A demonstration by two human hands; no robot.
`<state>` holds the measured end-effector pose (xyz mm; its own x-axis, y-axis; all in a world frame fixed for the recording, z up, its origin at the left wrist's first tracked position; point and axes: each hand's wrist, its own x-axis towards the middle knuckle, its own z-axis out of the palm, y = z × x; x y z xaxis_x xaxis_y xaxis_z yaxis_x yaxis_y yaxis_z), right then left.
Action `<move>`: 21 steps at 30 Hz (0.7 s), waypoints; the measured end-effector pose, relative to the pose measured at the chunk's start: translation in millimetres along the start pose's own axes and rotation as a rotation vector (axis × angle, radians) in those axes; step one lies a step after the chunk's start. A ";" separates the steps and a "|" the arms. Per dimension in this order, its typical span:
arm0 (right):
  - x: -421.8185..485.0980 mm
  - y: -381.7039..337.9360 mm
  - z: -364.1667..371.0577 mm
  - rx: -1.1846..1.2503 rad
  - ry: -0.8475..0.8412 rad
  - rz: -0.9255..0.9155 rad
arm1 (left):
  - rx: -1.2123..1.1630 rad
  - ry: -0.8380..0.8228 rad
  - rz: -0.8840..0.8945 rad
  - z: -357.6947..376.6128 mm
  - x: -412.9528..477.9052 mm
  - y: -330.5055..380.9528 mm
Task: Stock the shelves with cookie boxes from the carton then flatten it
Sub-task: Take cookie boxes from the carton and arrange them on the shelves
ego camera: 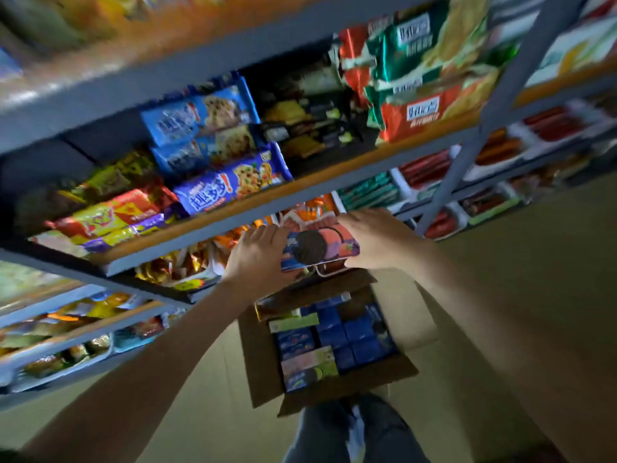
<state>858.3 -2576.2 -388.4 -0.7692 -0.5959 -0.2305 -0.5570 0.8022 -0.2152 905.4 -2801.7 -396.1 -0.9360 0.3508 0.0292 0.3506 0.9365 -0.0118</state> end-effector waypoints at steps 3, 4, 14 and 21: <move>0.1 -19.0 -64.4 -0.031 0.069 -0.022 | 0.048 0.081 -0.066 -59.2 -1.9 -15.8; 2.0 -27.3 -82.6 -0.057 0.107 -0.038 | 0.056 0.107 -0.096 -76.8 -2.4 -20.0; -0.6 -107.0 -207.8 -0.120 0.474 -0.305 | 0.232 0.497 -0.098 -205.7 -24.3 -46.7; -25.6 -138.8 -280.1 -0.142 0.689 -0.386 | 0.383 0.788 -0.011 -289.8 -51.7 -63.2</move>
<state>867.6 -2661.9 -86.9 -0.5090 -0.7125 0.4829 -0.8218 0.5691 -0.0265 940.7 -2878.8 -107.3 -0.5959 0.3725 0.7115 0.1745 0.9248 -0.3381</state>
